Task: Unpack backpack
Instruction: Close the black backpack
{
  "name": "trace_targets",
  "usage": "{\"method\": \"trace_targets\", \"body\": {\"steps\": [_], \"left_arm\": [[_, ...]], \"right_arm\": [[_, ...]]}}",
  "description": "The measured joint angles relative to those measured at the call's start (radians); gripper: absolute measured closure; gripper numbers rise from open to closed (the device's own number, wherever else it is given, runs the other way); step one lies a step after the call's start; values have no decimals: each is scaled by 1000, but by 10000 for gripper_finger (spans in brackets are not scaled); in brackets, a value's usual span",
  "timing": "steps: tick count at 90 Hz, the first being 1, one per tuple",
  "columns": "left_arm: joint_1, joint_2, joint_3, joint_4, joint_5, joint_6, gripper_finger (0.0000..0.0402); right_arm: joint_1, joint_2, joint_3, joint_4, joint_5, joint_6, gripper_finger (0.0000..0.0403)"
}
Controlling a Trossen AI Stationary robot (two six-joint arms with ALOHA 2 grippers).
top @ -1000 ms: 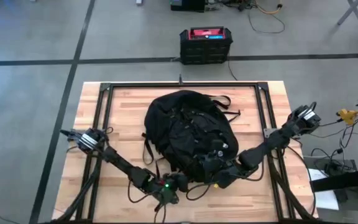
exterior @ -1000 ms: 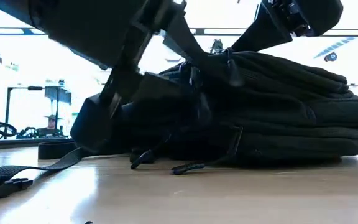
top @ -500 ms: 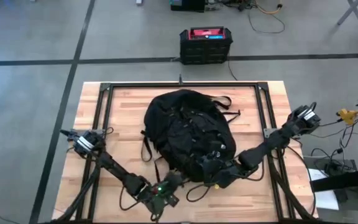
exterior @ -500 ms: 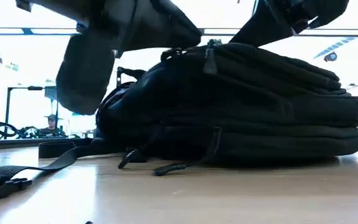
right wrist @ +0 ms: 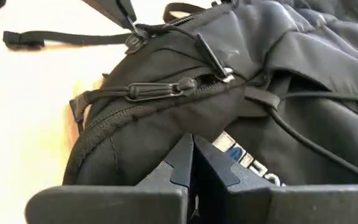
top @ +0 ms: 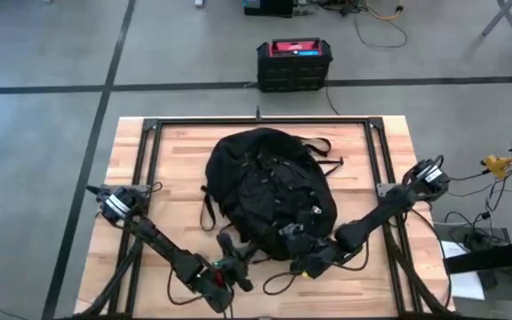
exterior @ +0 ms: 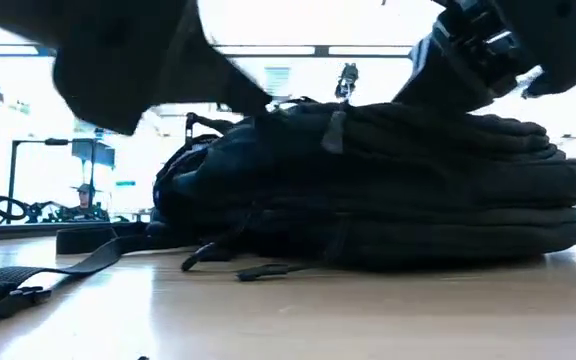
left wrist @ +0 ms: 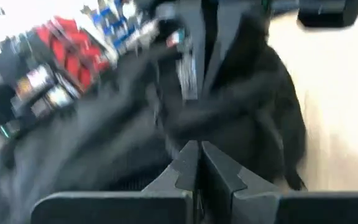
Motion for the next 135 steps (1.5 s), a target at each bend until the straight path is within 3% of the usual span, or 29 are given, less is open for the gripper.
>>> {"method": "trace_targets", "body": {"steps": [12, 22, 29, 37, 55, 76, 86, 113, 135], "left_arm": [[-16, 0, -1, -348, 15, -410, 401], [-23, -16, -2, -599, -12, -656, 401], [-24, -34, -2, -663, -45, -738, 401], [-24, -40, -2, -592, -71, -702, 401], [-24, -5, -2, -210, 21, -231, 401], [-16, 21, -2, 69, 67, 764, 363], [-2, 21, -2, 126, 67, 1101, 318], [61, 22, -2, 27, 93, 1591, 200], [67, 22, -2, 74, 196, 1804, 177]], "right_arm": [[25, -16, -5, -30, 9, 6, 403], [49, -18, -3, -34, 13, 20, 403], [62, -19, -4, -39, 10, 28, 403], [66, -28, -6, -40, 3, 28, 403], [64, -42, -7, -41, -9, 6, 403], [64, -43, -7, -39, -7, 8, 403], [64, -43, -7, -39, -6, 21, 403], [64, -44, -7, -35, -2, 28, 403], [61, -44, -6, -34, 0, 28, 403]]}}
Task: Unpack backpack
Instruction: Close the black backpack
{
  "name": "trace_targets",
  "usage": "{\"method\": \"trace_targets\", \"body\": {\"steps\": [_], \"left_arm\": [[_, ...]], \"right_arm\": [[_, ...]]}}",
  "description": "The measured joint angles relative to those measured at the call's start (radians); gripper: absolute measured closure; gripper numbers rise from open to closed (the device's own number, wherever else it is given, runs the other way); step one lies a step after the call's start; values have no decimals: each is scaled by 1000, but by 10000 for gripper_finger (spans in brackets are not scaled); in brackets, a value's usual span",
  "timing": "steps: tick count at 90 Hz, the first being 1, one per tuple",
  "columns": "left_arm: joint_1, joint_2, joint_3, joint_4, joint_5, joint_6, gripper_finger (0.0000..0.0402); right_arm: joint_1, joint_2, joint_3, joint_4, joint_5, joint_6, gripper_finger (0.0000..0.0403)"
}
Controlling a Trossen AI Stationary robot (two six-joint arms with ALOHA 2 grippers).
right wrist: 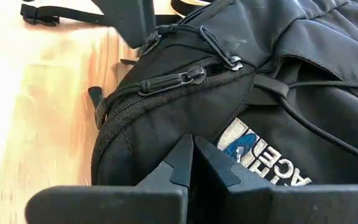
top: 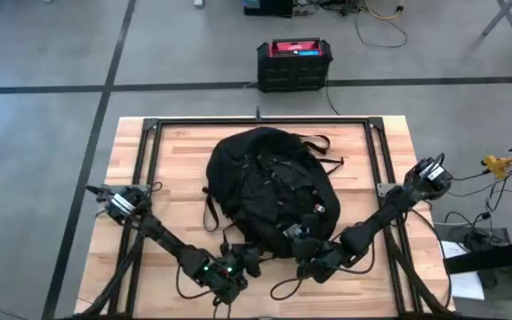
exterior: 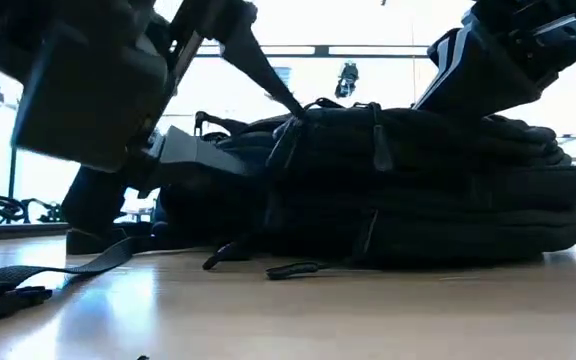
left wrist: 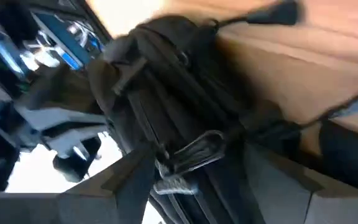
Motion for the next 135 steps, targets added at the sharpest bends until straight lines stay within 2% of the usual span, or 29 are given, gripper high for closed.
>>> {"method": "trace_targets", "body": {"steps": [21, 56, 67, 73, 80, 88, 102, 122, 135], "left_arm": [[-8, 0, 0, 139, 39, -4, 228], [21, 1, -2, 103, 58, -74, 387], [18, 1, 0, 119, -7, -217, 398], [6, 1, 1, 116, -67, -248, 399], [-12, 1, 1, 106, -92, -277, 400], [-31, 1, 1, 94, -103, -414, 400], [-50, -9, 1, 42, -141, -766, 401], [-54, -31, 1, 38, -289, -1302, 401], [-56, -53, 1, 38, -335, -1450, 401]], "right_arm": [[-13, -1, 1, 2, -1, 0, 403], [-15, -1, 1, 5, 1, 12, 403], [-11, -2, 4, 5, 3, 16, 403], [-4, -2, 7, 2, 5, 16, 403], [3, -2, 14, -5, 1, 18, 403], [5, -2, 23, -21, -8, 27, 403], [5, -2, 23, -20, -11, 34, 403], [5, -2, 23, -20, -6, 44, 403], [5, -2, 23, -12, -6, 34, 403]]}}
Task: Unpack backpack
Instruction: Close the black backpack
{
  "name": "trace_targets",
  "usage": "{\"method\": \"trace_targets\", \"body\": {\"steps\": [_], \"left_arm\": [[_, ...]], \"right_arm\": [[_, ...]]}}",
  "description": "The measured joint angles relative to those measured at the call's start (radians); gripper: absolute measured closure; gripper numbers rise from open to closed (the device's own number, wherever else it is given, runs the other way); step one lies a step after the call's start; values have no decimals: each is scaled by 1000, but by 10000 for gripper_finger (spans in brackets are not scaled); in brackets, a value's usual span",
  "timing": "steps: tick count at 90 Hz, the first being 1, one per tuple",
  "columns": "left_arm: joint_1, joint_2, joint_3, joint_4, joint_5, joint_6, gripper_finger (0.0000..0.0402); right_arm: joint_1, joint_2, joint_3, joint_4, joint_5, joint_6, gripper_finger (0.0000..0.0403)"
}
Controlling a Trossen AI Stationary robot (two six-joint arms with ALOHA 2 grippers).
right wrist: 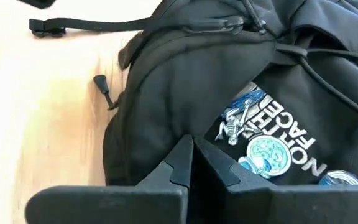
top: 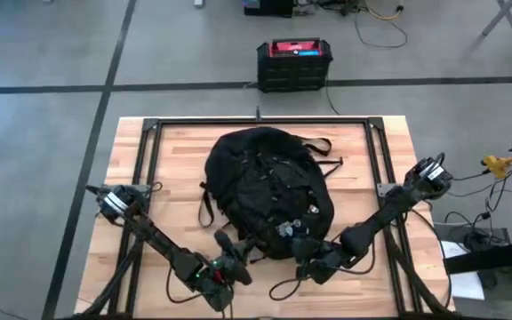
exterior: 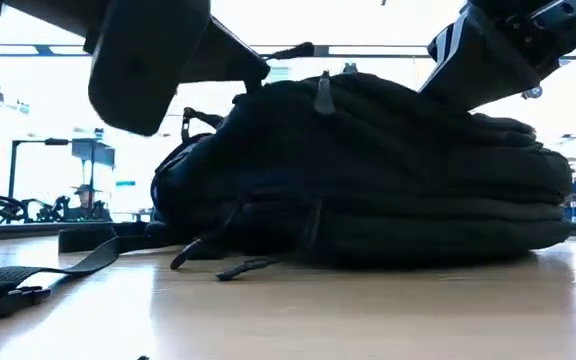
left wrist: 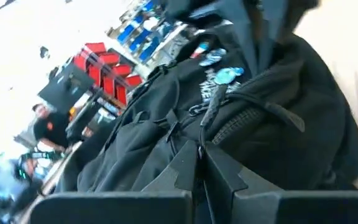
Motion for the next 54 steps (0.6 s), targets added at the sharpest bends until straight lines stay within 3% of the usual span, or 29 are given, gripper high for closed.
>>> {"method": "trace_targets", "body": {"steps": [26, 40, 54], "left_arm": [[-8, -27, -6, -25, 52, -173, 401], [-23, -36, -5, -169, 118, -207, 401], [-40, -85, -5, -323, 101, -208, 401]], "right_arm": [[-2, 20, -3, 1, -1, 9, 403], [-2, 35, -6, 0, -26, 31, 403], [6, 39, -6, 2, -35, 52, 403]]}}
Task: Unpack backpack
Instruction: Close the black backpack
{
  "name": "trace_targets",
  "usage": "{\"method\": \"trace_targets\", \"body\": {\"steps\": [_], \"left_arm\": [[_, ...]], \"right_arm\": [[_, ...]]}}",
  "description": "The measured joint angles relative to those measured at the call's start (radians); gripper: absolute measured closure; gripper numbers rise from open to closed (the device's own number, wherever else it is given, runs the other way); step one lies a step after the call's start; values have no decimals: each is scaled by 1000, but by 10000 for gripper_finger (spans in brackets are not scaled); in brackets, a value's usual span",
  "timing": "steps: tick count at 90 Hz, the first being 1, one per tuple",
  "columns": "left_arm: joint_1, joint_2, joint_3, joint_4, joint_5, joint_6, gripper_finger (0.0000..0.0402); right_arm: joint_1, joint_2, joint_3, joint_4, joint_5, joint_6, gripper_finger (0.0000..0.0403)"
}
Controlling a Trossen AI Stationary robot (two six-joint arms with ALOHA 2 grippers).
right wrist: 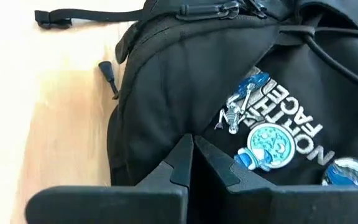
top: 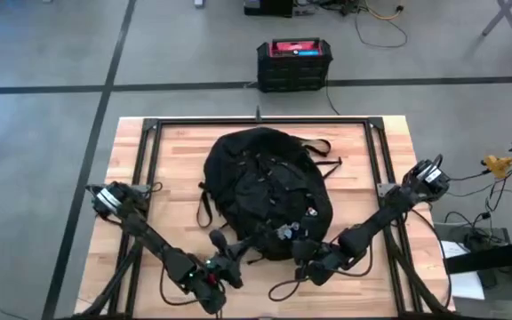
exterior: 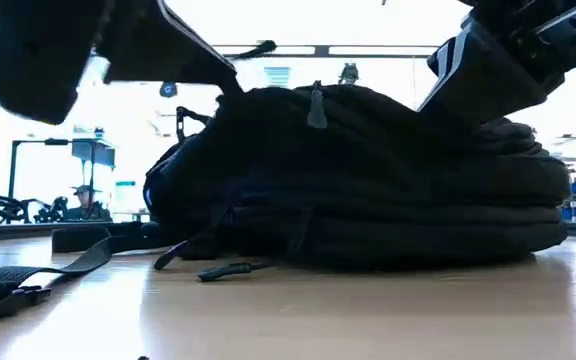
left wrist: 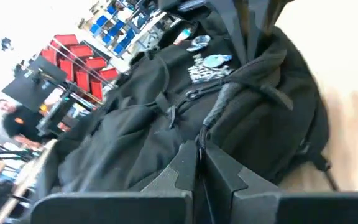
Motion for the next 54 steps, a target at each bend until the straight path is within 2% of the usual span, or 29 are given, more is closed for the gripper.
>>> {"method": "trace_targets", "body": {"steps": [11, 19, 28, 35, 47, 54], "left_arm": [[2, -76, 0, -74, 8, -7, 401], [11, -127, 0, -199, 38, -51, 401], [41, -180, -10, -369, 180, -181, 401], [65, -190, -33, -455, 296, -223, 401], [81, -189, -74, -504, 418, -141, 401], [83, -186, -77, -513, 449, -60, 401]], "right_arm": [[3, 0, 0, -2, -2, 20, 403], [4, 1, 0, -5, -7, 22, 403], [4, 2, -3, -16, -15, 22, 403], [4, 3, -6, -23, -18, 21, 403], [7, 5, -8, -58, -41, 25, 403], [5, 5, -8, -93, -37, 39, 403]]}}
